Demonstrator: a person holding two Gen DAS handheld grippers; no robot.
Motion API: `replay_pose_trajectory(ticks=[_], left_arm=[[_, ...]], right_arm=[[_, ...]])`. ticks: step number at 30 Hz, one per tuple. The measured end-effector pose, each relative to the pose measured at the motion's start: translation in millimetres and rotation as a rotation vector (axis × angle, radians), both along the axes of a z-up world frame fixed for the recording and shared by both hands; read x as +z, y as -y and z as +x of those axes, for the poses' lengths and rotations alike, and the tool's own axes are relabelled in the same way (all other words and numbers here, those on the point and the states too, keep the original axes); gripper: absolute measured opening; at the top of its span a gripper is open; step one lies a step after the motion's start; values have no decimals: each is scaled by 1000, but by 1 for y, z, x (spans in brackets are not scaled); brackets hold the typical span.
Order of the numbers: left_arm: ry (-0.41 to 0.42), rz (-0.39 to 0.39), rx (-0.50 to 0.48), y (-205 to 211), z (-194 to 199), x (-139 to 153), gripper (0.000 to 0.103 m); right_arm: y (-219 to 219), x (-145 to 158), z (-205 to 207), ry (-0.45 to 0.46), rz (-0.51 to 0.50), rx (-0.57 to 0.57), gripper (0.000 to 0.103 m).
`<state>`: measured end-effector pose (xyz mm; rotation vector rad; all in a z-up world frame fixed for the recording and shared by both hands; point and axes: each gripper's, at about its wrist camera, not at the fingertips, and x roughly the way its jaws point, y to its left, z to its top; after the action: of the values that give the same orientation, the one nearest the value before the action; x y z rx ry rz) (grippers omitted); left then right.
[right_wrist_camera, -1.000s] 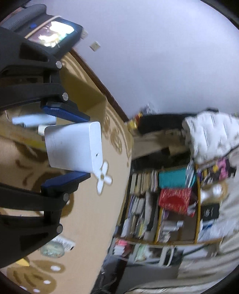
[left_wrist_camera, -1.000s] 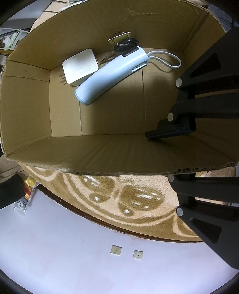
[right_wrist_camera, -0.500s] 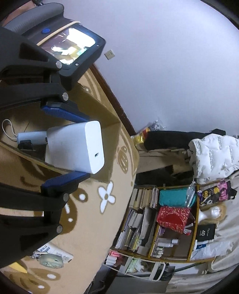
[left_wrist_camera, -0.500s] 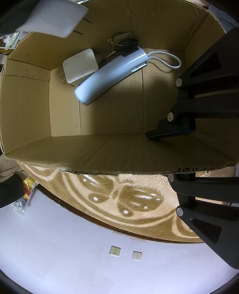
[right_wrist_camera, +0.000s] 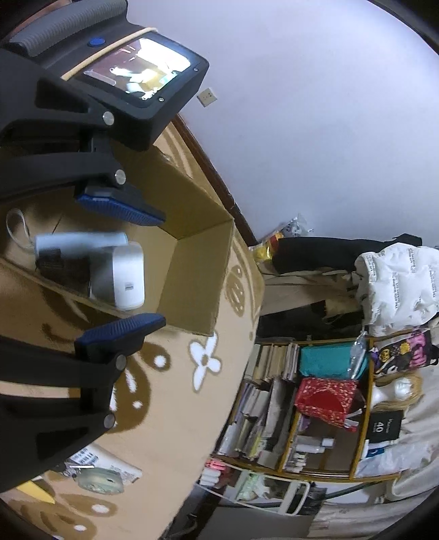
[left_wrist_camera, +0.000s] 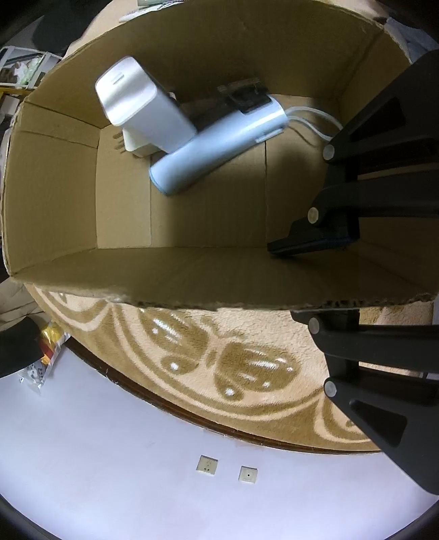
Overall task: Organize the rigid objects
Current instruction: 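Lower the white adapter into the box with the right tool and release, then return the right tool to the pile and grasp the green Snoopy tin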
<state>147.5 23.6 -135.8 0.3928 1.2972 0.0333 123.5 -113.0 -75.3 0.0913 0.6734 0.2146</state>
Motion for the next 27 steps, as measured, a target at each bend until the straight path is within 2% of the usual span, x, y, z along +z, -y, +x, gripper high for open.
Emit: replay_pose_trajectory(ticks=[4,9,13,15,20,27], left_arm=[[-2,-7,2,0,1,0,20],[-6,-8,1,0,0,0,20],[-3,2,-5,2,0,-1,20],[-4,-6,1,1,1,0,20],[-7,-15,7,-1,1,0,20],[-4,-4,1,0,1,0,21]], right_arm=[[9,4,-1,-16,-3,-42,62],[37,21,-10,14,59,-113,88],[60,27,-10,11,34,-180,95],[76,22,-7,-17,33,-215,103],[115,9,-4,-73,63,-314,103],[158,-8,-2,-114,43,-445,103]])
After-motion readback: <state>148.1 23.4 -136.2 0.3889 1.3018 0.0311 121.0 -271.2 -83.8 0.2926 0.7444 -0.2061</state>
